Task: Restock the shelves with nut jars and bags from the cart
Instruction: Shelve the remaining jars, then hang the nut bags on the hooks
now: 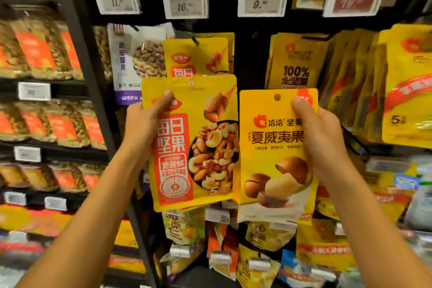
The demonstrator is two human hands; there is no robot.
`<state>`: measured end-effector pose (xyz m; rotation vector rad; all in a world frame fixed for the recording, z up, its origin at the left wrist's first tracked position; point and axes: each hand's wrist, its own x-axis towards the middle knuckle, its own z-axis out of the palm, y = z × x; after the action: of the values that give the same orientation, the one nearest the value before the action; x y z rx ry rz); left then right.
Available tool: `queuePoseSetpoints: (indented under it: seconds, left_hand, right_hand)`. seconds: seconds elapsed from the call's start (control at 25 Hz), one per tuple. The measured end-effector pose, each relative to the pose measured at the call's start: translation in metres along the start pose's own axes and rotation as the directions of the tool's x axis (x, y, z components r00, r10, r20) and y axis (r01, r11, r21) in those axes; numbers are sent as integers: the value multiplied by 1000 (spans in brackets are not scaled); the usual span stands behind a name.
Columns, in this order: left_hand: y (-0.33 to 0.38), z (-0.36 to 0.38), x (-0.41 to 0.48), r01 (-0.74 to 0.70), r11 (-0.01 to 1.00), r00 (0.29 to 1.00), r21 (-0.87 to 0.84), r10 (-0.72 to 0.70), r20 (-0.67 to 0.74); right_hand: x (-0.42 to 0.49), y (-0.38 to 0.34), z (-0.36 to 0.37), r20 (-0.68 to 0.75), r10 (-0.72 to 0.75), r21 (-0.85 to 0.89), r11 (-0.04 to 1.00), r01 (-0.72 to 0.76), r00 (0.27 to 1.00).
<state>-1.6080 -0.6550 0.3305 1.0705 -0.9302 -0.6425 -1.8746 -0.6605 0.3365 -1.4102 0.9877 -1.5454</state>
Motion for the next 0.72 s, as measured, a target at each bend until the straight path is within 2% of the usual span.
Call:
queuePoseSetpoints:
  seconds: [0.16, 0.44, 0.72]
  left_hand:
    - [9, 13, 66, -20, 1000, 996, 12, 19, 88]
    - [13, 38, 141, -25, 996, 998, -84, 30, 61]
    - [5, 49, 161, 16, 1000, 999, -11, -15, 31]
  right_hand:
    - [40, 2, 38, 11, -16, 34, 999, 15, 1000]
    - [94, 14, 65, 10, -38, 42, 998, 37, 999]
    - [118, 25, 62, 46, -38, 59, 998, 35, 998]
